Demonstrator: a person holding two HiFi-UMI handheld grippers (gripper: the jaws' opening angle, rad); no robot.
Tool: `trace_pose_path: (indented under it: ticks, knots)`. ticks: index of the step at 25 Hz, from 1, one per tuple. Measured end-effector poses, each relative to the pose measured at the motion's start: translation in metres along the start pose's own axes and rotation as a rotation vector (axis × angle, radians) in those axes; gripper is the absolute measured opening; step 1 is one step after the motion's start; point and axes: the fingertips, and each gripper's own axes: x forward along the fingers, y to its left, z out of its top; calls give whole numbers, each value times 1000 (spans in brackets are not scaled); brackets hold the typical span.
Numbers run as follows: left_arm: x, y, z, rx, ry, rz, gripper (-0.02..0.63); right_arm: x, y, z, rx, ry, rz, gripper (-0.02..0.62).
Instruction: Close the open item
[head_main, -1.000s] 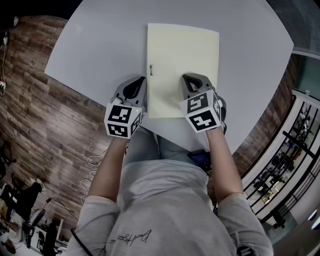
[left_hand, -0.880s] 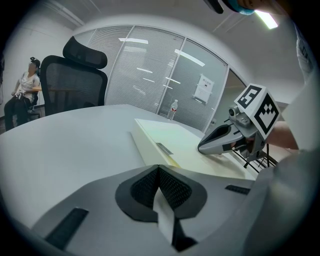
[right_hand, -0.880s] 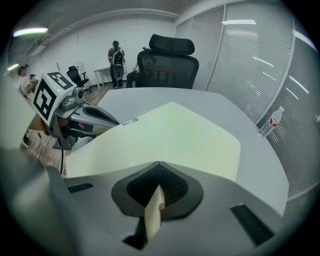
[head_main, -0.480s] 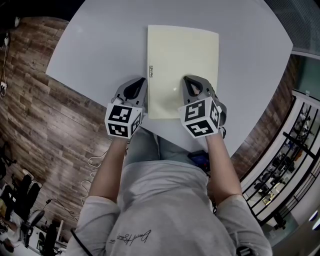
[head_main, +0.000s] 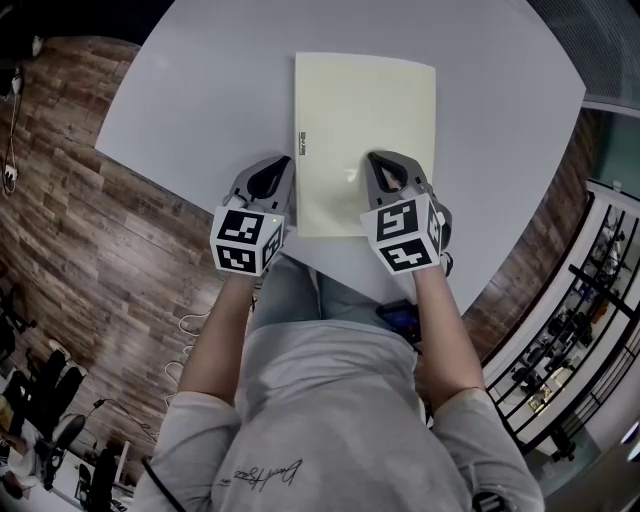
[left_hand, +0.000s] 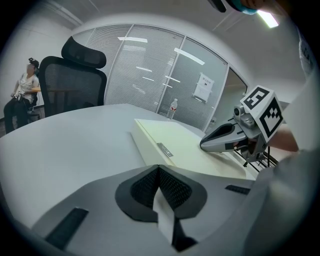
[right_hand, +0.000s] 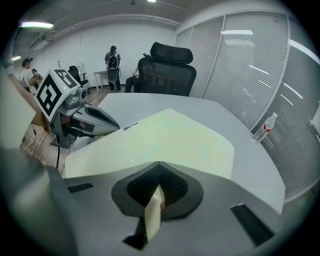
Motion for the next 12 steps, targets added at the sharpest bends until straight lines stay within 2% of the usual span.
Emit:
trace_pose_path:
  ticks: [12]
  knots:
    - [-11, -4, 15, 37, -11, 13, 9, -13, -10, -7, 139, -61, 22, 13]
